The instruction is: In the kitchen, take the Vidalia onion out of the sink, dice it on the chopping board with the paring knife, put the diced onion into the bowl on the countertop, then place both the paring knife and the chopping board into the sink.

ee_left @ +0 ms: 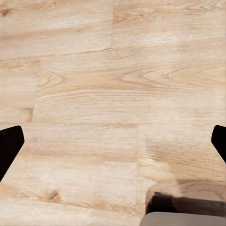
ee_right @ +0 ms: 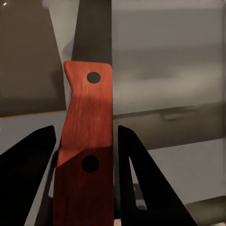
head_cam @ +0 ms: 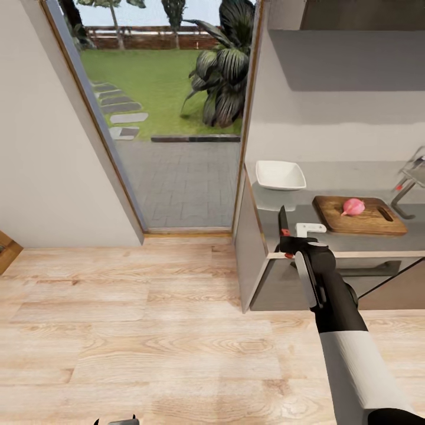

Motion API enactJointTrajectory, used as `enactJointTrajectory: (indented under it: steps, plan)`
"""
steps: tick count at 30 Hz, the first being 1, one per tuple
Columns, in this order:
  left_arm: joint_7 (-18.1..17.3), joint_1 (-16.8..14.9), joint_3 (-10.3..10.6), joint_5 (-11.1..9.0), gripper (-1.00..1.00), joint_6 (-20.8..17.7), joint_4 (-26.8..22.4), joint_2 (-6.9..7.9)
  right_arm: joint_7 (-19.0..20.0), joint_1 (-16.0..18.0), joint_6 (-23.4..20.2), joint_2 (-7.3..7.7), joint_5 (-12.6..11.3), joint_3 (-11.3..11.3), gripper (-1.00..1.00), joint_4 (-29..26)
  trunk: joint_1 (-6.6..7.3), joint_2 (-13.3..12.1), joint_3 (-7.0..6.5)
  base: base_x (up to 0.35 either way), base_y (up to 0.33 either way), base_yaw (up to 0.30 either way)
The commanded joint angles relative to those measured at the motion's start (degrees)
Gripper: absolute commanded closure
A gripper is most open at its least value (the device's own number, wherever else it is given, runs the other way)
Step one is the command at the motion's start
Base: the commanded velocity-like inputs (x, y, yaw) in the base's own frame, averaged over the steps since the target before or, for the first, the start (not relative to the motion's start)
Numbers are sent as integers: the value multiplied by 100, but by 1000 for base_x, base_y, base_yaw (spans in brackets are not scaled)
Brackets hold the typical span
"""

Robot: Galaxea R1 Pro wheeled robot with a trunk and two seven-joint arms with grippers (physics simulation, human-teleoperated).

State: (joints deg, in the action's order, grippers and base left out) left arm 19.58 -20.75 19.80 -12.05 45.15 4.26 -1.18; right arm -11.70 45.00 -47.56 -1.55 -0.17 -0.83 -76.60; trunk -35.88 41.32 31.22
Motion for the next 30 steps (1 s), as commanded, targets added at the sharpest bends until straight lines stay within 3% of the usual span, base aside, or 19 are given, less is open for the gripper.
enactJointTrajectory:
  steps: [1, 30]
  plan:
    - [17, -8, 50, -34, -100, 29, 23, -5, -16, 3, -25, -4, -9, -3, 100, -4, 21, -36, -13, 0, 0, 0]
    - [19, -8, 50, -34, -100, 29, 23, -5, -16, 4, -25, -4, -9, -4, 100, -4, 658, -1199, -534, 0, 0, 0]
